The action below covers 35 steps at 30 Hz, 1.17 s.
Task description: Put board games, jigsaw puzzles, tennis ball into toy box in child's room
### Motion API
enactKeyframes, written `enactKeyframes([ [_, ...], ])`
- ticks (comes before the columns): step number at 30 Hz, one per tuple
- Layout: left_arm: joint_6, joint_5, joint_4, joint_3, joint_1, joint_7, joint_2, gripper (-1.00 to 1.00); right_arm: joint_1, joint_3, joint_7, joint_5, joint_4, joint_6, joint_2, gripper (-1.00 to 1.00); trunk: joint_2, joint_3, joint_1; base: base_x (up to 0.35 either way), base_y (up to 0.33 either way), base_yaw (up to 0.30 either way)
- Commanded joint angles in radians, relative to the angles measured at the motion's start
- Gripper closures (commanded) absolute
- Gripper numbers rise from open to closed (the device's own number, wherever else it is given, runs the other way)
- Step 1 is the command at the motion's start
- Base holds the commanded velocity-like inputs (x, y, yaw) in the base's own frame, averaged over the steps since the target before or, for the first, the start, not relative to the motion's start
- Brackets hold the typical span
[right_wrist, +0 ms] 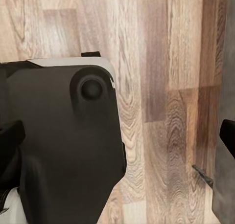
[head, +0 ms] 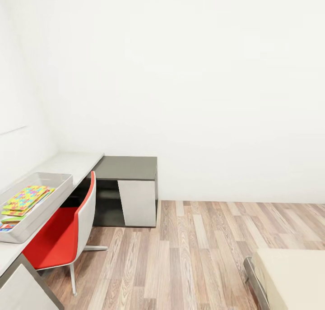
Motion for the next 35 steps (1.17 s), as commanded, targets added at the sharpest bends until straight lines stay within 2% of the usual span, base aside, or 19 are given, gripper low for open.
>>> enactKeyframes([
  [1,-0.003,0.011,0.0,-0.007,-0.001,-0.004,-0.009,-1.0,-0.001,0.008,-0.001,-0.012,0.001,-0.003,0.002,-1.0,-0.002,-0.002,0.001,0.0,0.0,0.0],
  [10,-0.003,0.012,0.0,-0.007,-0.001,-0.004,-0.068,-1.0,-0.001,0.0,-0.001,-0.018,0.0,-0.007,0.011,-1.0,-0.002,-0.002,0.001,0.0,0.0,0.0],
  [19,-0.003,0.01,-0.001,-0.008,-0.001,-0.004,-0.077,-1.0,-0.001,0.002,-0.001,-0.014,0.0,-0.005,-0.002,-1.0,-0.002,-0.002,0.001,0.0,0.0,0.0],
  [25,-0.003,0.008,-0.001,-0.009,-0.001,-0.004,-0.078,-1.0,0.001,0.003,-0.005,-0.011,0.0,-0.01,-0.02,-1.0,-0.002,-0.002,0.001,0.0,0.0,0.0],
  [35,-0.003,0.007,-0.001,-0.008,-0.001,-0.004,-0.078,-1.0,0.001,0.004,-0.005,-0.008,-0.001,-0.011,-0.027,-1.0,-0.002,-0.002,0.001,0.0,0.0,0.0],
])
